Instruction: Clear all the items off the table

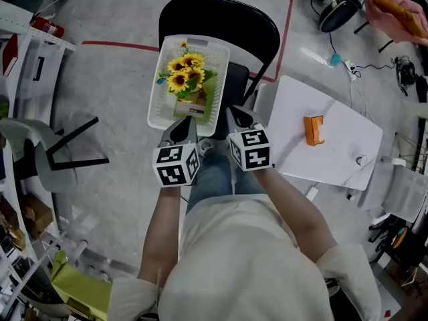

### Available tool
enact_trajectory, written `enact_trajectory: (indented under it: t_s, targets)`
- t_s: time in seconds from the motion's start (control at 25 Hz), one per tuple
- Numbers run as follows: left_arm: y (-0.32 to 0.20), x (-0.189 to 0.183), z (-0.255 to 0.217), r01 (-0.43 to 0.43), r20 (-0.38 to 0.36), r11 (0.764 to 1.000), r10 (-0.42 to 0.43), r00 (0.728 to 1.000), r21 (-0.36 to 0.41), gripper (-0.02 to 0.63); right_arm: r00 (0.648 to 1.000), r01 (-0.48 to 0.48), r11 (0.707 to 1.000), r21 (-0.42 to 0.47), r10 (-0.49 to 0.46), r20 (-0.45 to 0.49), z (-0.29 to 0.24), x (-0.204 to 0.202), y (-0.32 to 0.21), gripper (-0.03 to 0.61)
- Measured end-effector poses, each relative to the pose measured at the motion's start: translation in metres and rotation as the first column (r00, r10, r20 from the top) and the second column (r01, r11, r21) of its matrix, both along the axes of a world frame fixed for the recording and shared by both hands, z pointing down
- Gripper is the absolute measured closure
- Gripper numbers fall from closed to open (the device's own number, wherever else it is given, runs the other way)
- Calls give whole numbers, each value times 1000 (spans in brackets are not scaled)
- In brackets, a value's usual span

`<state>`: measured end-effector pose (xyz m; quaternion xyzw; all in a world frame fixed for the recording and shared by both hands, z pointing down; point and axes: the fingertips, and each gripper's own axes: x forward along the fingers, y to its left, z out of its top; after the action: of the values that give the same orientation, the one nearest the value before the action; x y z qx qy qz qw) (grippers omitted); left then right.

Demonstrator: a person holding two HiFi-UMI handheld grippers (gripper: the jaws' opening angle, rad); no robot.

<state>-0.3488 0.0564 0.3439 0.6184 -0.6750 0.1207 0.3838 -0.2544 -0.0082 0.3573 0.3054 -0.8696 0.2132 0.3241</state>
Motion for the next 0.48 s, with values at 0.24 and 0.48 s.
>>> enact_trajectory:
  t_s: [0.24, 0.48]
  targets:
    - [-14, 33, -4, -57, 1, 998, 57, 998, 6, 604, 997, -73, 997, 17, 73, 4, -7, 41, -15, 580]
    - [-26, 73, -8, -113, 0, 994, 113, 994, 9, 604, 991, -136, 990, 30, 136, -4, -14, 87, -28, 580]
